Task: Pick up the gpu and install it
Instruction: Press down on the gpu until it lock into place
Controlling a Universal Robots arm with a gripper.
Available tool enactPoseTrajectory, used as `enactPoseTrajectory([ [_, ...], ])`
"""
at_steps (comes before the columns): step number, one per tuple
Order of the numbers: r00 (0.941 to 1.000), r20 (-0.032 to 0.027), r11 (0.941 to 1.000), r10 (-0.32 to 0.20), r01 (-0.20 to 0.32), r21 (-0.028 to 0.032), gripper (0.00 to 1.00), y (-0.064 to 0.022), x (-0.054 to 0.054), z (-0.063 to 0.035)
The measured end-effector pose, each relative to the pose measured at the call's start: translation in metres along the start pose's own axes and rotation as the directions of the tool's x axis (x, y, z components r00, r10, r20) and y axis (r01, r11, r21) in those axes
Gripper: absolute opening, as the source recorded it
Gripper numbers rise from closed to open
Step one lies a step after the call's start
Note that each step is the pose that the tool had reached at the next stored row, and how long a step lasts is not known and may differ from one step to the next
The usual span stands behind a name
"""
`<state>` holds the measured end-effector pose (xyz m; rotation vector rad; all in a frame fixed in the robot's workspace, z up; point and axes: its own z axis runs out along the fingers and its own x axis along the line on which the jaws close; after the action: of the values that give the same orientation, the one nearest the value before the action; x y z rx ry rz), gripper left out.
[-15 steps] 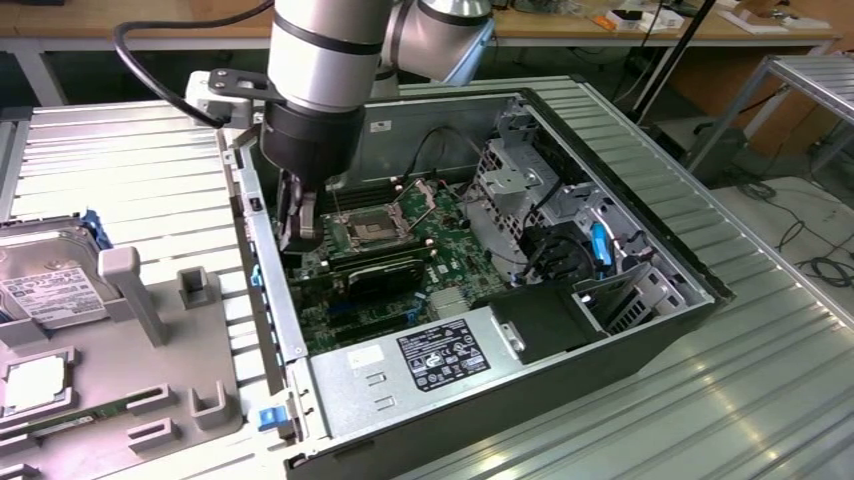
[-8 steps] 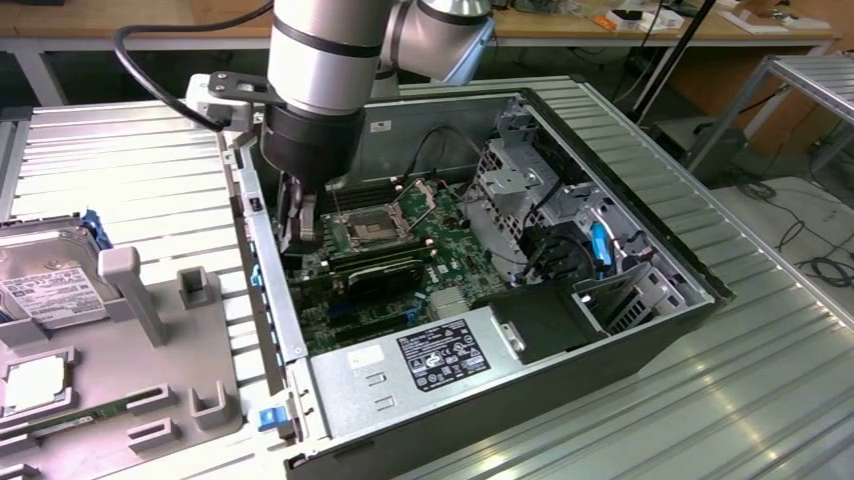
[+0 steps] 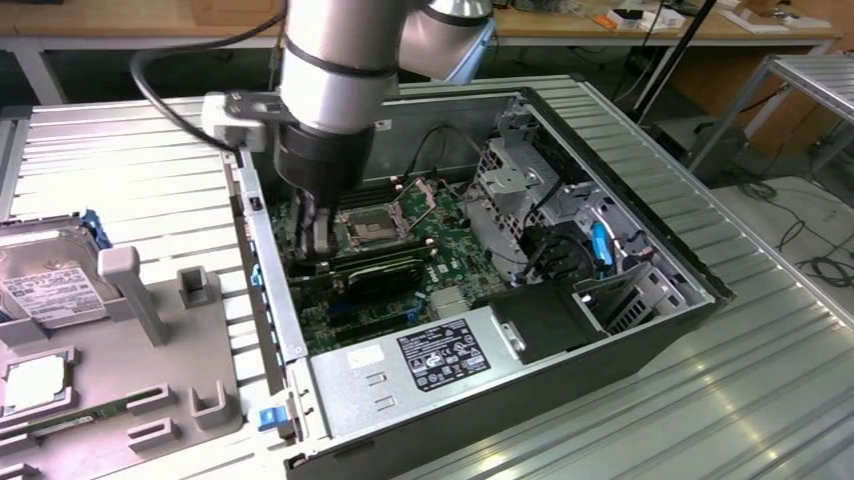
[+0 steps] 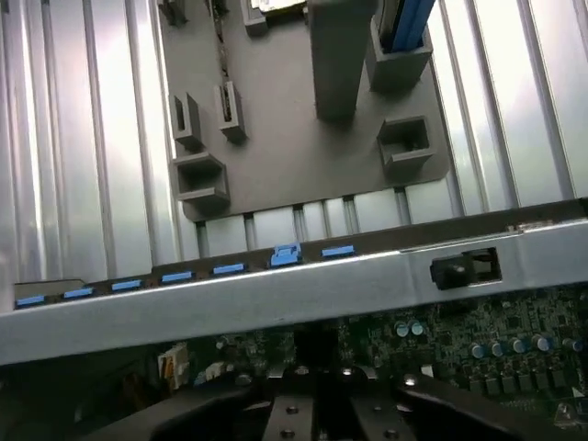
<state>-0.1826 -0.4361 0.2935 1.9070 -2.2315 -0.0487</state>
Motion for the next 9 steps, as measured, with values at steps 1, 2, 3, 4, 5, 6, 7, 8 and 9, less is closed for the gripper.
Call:
enactPoseTrajectory([
  [1,1.0,0.0009,1.0,0.0,0.0,0.0012,0.11,-0.0008,0.0,0.0001],
  [2,1.0,-0.0015,1.0,0.0,0.0,-0.0004,0.11,-0.0024,0.0,-0.0012],
  [3,1.0,0.0001,1.0,0.0,0.0,0.0007,0.11,-0.0039,0.0,-0.0007],
  [4,1.0,-0.0011,1.0,0.0,0.0,0.0,0.11,-0.0052,-0.001,-0.0014],
  [5,1.0,0.0001,1.0,0.0,0.0,0.0005,0.11,-0.0071,-0.001,-0.001],
  [6,1.0,-0.0007,1.0,0.0,0.0,0.0001,0.11,-0.0103,-0.002,-0.0018],
  [7,1.0,-0.0007,1.0,0.0,0.0,0.0002,0.11,-0.0131,-0.002,-0.0021],
  [8,1.0,-0.0006,1.0,-0.001,0.001,0.0008,0.11,-0.0161,-0.003,-0.0024],
  [9,1.0,-0.0007,1.0,-0.001,0.001,0.0019,0.11,-0.0184,-0.003,-0.0025],
])
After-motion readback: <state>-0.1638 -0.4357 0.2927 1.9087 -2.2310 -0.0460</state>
